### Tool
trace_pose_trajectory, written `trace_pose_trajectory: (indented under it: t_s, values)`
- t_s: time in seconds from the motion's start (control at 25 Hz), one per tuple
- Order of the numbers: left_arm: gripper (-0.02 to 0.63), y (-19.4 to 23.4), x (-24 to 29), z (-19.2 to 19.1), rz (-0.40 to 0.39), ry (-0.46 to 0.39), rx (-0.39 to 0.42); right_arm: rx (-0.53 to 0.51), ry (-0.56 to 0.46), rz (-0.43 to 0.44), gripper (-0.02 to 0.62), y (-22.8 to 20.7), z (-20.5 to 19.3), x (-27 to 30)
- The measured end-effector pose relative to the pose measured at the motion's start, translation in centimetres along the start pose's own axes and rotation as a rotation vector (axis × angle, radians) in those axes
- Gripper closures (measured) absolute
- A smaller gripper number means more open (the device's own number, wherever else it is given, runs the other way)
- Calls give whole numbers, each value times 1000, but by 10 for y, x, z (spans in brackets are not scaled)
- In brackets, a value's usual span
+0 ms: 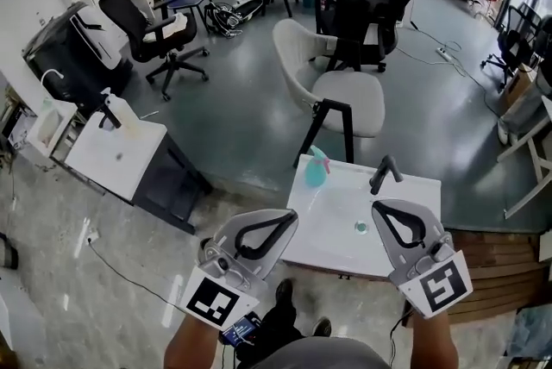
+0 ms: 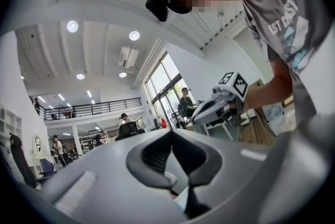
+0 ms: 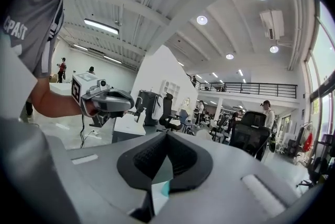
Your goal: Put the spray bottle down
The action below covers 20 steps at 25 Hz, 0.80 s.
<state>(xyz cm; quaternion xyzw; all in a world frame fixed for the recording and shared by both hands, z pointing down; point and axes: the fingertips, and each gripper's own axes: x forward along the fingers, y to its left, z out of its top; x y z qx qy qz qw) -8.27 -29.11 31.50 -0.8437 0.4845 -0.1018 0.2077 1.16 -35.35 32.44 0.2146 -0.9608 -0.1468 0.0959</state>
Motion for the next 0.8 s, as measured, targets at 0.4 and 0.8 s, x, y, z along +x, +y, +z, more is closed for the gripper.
trace_pose_trajectory:
  t_s: [0.4, 0.8]
  values:
    - [603, -52, -30, 44, 6, -15, 37, -28, 8, -17, 595, 17, 17, -82]
    - [603, -85, -47, 73, 36, -22, 50, -33, 19, -15, 597, 30, 18, -130]
